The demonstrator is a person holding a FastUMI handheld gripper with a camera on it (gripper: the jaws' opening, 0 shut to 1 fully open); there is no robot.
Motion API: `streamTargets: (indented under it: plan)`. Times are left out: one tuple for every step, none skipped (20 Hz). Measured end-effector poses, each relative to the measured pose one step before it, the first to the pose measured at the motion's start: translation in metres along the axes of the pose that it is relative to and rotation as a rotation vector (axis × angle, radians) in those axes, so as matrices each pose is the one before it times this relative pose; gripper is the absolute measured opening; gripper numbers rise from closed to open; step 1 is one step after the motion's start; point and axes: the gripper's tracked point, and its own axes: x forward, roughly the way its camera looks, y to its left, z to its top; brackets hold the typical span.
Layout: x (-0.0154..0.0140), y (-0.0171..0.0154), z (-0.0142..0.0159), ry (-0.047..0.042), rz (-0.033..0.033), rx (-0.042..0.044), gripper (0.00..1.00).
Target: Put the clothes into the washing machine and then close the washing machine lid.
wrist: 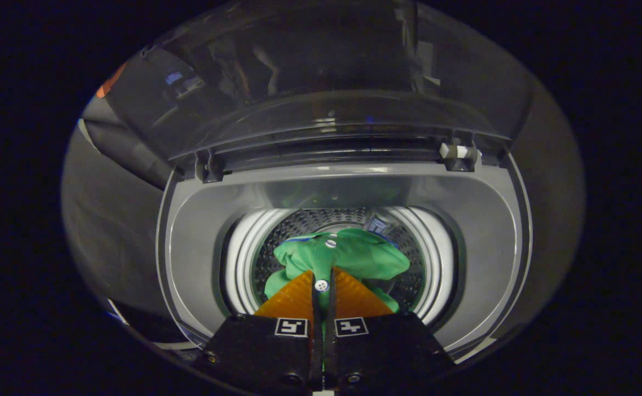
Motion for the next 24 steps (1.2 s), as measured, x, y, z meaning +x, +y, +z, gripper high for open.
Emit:
streamTargets:
  plan:
    - [-0.00024, 0.00009, 0.00095, -0.00629, -0.00158, -0.00204, 0.05]
    - [-0.00037, 0.00024, 0.00132, -0.00792, 0.00232, -0.00268, 0.05]
    - [0.00028, 0.00122, -0.00148, 0.0062, 0.01555, -0.00234, 0.05]
    - [0.00037, -0.00179, -0.00384, 0.02239, 0.00808, -0.00071, 0.06]
    - [0.00205, -0.00112, -0.00199, 0.01275, -0.00581, 0.00148, 0.18]
    - [-0.00094, -0.00059, 0.00295, -0.01877, -0.02016, -0.00139, 0.31]
    - [-0.00242, -0.00338, 0.00682, -0.02568, -0.02593, -0.00759, 0.44]
    - [-0.00255, -0.00202, 0.00157, -0.0101, -0.00569, -0.01211, 0.57]
    - [-0.00309, 0.00018, -0.00056, 0.00187, 0.00613, -0.01301, 0.69]
    - [-0.00661, -0.00115, 0.00056, -0.00334, -0.00073, -0.01028, 0.82]
    - [-0.00469, 0.00159, 0.0028, -0.01203, 0.00094, -0.00453, 0.81]
    - [0.00034, 0.00187, 0.00074, -0.0103, 0.00173, -0.00283, 0.81]
    - [-0.00368, 0.0021, 0.0008, -0.00814, 0.00806, -0.00272, 0.81]
    - [-0.00468, 0.0012, 0.00165, -0.00853, 0.00528, -0.00549, 0.81]
    - [-0.00455, -0.00051, 0.00095, -0.00926, -0.00058, -0.01115, 0.81]
    - [-0.00378, -0.00051, 0.00071, -0.01069, -0.00089, -0.01131, 0.81]
    - [-0.00569, -0.00098, 0.00154, -0.01048, -0.00079, -0.00711, 0.81]
    - [-0.00768, -0.00027, 0.00166, -0.00877, 0.005, -0.00149, 0.81]
    - [-0.00711, 0.00067, 0.00258, -0.00969, 0.00836, 0.00136, 0.81]
    - [-0.0094, -0.00081, 0.00391, -0.01336, 0.00342, -0.00002, 0.81]
    - [-0.00982, -0.00152, 0.00457, -0.01284, -0.00218, 0.00004, 0.81]
    - [-0.01114, 0.00224, 0.0062, -0.0171, 0.00873, 0.00225, 0.81]
    - [-0.01266, 0.0037, 0.00823, -0.02275, 0.01269, 0.00103, 0.8]
    - [-0.01375, 0.00505, 0.00985, -0.02914, 0.01676, -0.0025, 0.8]
